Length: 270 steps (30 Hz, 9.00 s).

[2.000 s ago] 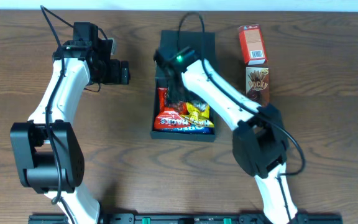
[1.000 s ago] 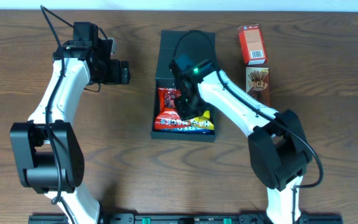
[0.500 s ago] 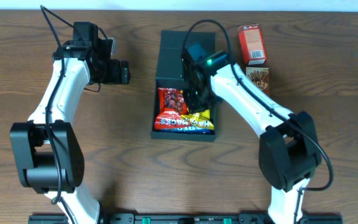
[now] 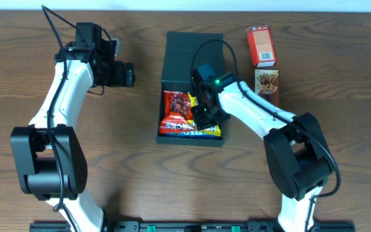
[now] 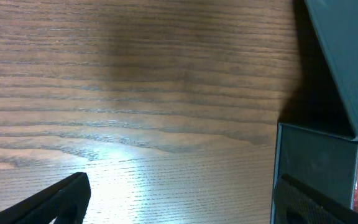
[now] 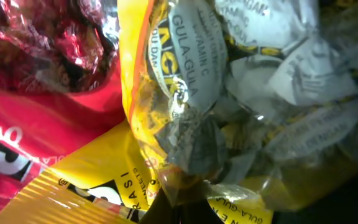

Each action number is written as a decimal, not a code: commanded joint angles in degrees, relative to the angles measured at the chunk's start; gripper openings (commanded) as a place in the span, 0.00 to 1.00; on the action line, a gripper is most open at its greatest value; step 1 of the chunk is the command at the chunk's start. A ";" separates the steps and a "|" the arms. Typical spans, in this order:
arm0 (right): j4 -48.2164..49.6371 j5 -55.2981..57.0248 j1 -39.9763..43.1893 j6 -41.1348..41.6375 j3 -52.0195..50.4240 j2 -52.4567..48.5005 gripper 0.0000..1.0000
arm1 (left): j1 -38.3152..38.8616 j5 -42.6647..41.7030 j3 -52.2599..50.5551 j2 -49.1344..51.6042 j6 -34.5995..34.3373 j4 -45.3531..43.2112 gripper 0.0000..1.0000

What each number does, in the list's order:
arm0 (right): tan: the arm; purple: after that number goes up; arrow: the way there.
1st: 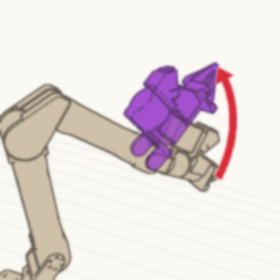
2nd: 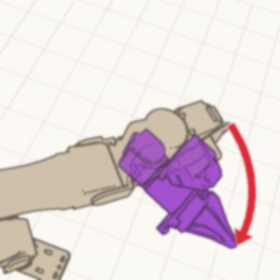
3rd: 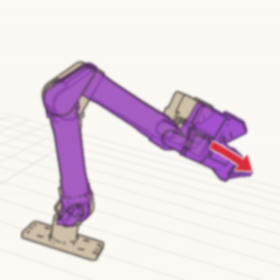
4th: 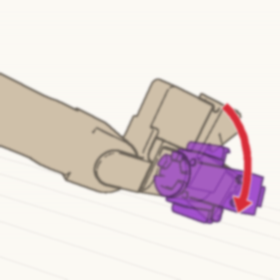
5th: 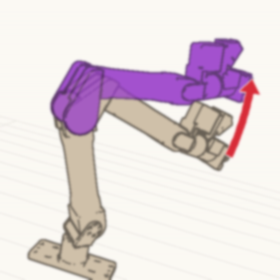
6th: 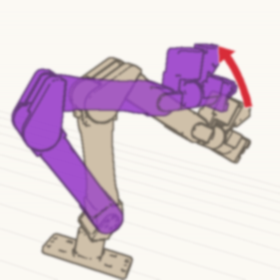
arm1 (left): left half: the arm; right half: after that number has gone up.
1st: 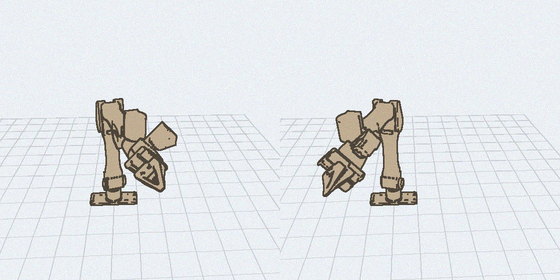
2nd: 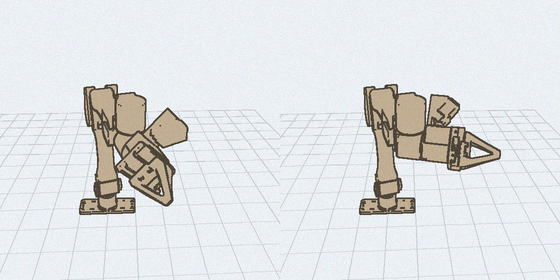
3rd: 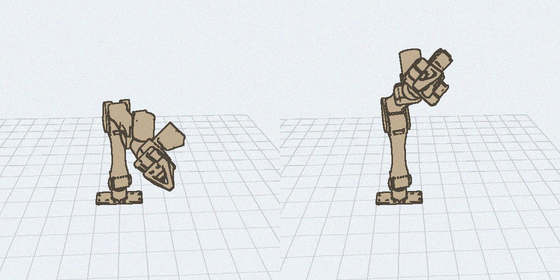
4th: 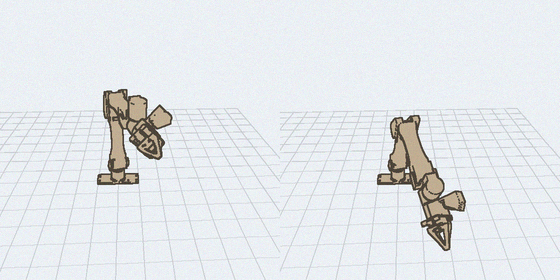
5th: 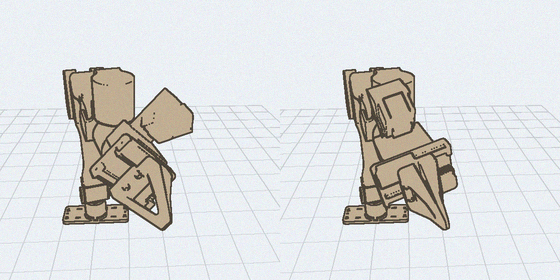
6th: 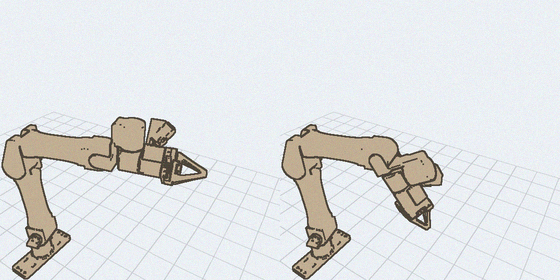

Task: Pack container

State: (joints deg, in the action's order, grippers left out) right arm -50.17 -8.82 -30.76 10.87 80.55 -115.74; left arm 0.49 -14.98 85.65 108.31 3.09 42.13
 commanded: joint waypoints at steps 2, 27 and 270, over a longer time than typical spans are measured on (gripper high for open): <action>2.91 -0.44 -0.07 -1.99 -1.66 -1.33 0.02 | -0.24 0.37 1.51 -0.96 0.76 0.09 0.95; -3.48 6.47 0.15 -1.51 7.82 2.29 0.01 | -0.24 0.37 1.51 -0.96 0.76 0.46 0.95; -13.14 -15.19 -2.10 -25.94 9.99 0.04 0.01 | -0.09 -2.86 1.51 -0.96 1.01 2.23 0.95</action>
State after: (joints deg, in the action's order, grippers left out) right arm -63.70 -24.10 -30.89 -14.17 91.37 -112.12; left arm 0.49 -17.65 85.65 108.31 3.29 44.12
